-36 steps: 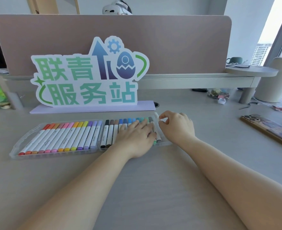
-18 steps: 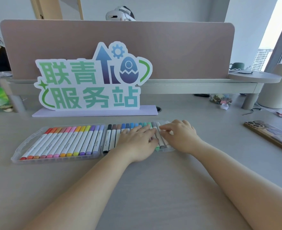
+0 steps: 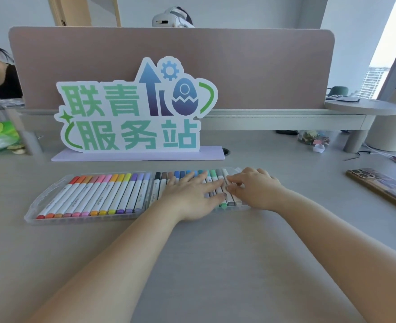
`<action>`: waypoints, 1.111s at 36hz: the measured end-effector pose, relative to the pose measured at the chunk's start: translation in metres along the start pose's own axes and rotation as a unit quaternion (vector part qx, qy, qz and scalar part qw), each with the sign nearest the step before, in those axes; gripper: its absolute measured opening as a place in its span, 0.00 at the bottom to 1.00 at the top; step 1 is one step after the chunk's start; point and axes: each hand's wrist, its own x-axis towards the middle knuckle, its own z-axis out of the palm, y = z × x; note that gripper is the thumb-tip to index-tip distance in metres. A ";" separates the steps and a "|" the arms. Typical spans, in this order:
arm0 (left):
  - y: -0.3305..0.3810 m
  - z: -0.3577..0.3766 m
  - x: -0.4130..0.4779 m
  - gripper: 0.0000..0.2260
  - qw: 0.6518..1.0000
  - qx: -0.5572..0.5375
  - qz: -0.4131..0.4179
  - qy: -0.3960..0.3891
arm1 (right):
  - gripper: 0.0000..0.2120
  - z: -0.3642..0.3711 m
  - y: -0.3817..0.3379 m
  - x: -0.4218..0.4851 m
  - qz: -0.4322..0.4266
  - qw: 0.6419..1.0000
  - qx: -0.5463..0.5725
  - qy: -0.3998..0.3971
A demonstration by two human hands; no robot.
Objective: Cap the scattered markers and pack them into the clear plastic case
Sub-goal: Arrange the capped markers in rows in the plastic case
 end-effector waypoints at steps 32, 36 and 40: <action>-0.137 0.008 -0.112 0.26 0.929 -0.043 -0.267 0.254 | 0.26 0.018 -0.008 -0.033 0.172 0.974 0.115 0.097; -0.169 0.005 -0.132 0.33 0.867 -0.140 -0.416 0.236 | 0.25 0.023 -0.010 -0.029 0.168 0.977 0.089 0.101; -0.174 0.007 -0.129 0.31 0.852 -0.177 -0.433 0.236 | 0.23 0.022 -0.009 -0.030 0.164 0.974 0.110 0.114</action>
